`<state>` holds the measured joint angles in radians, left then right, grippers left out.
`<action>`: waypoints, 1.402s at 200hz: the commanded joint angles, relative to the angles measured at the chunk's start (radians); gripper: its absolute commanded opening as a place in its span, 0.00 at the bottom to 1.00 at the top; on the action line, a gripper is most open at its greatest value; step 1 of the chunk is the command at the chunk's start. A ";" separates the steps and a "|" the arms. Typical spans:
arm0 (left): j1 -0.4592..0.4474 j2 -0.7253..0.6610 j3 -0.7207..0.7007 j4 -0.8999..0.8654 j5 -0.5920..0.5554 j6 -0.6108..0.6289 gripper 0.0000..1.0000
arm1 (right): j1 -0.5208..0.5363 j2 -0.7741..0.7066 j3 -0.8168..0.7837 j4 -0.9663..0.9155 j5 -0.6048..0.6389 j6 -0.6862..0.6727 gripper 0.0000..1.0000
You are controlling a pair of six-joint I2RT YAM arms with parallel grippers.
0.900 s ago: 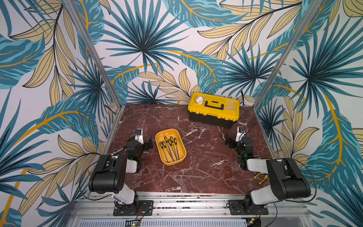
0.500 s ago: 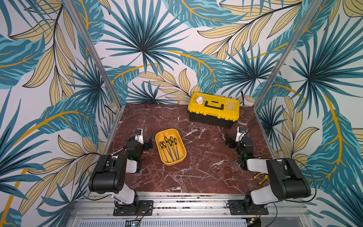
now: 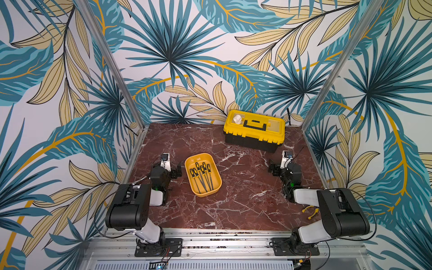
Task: Take the file tool out of the storage box
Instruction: Pick up the file tool from the storage box.
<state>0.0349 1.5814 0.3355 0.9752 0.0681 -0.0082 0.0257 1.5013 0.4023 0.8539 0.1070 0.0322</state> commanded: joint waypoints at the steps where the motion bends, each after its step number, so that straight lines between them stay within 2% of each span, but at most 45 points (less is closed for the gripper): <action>1: 0.012 -0.017 0.031 0.001 0.007 0.005 1.00 | -0.003 0.004 0.009 -0.009 -0.005 -0.008 0.99; 37: 0.011 -0.016 0.034 -0.004 -0.033 -0.007 1.00 | -0.003 0.003 0.009 -0.010 -0.004 -0.008 1.00; 73: 0.010 -0.043 -0.046 0.130 -0.091 -0.026 1.00 | -0.003 -0.007 0.005 -0.003 0.000 -0.016 0.99; 112: 0.006 -0.210 -0.047 -0.013 -0.119 -0.036 1.00 | 0.003 -0.207 0.048 -0.230 0.006 -0.019 0.99; 119: 0.002 -0.247 -0.046 -0.041 -0.163 -0.035 1.00 | 0.006 -0.249 0.055 -0.269 0.011 -0.005 0.99; 147: -0.027 -0.440 -0.020 -0.213 -0.215 -0.090 1.00 | 0.012 -0.387 0.111 -0.437 -0.024 0.031 1.00; 169: -0.082 -0.562 0.075 -0.465 -0.250 -0.130 1.00 | 0.021 -0.457 0.195 -0.633 -0.054 0.069 0.99; 188: -0.122 -0.608 0.181 -0.678 -0.249 -0.185 1.00 | 0.036 -0.492 0.240 -0.733 -0.106 0.117 0.99; 212: -0.178 -0.601 0.299 -0.905 -0.217 -0.251 1.00 | 0.082 -0.513 0.274 -0.823 -0.107 0.177 1.00; 241: -0.261 -0.554 0.396 -1.072 -0.200 -0.311 1.00 | 0.186 -0.531 0.315 -0.947 0.018 0.188 0.99; 260: -0.306 -0.492 0.467 -1.167 -0.199 -0.378 1.00 | 0.231 -0.536 0.346 -1.017 0.039 0.211 0.99; 280: -0.360 -0.401 0.562 -1.296 -0.247 -0.433 1.00 | 0.267 -0.531 0.393 -1.123 0.045 0.247 0.99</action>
<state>-0.2745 1.0985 0.7826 -0.0795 -0.1429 -0.3420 0.2584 0.9829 0.7376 -0.1066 0.1070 0.2218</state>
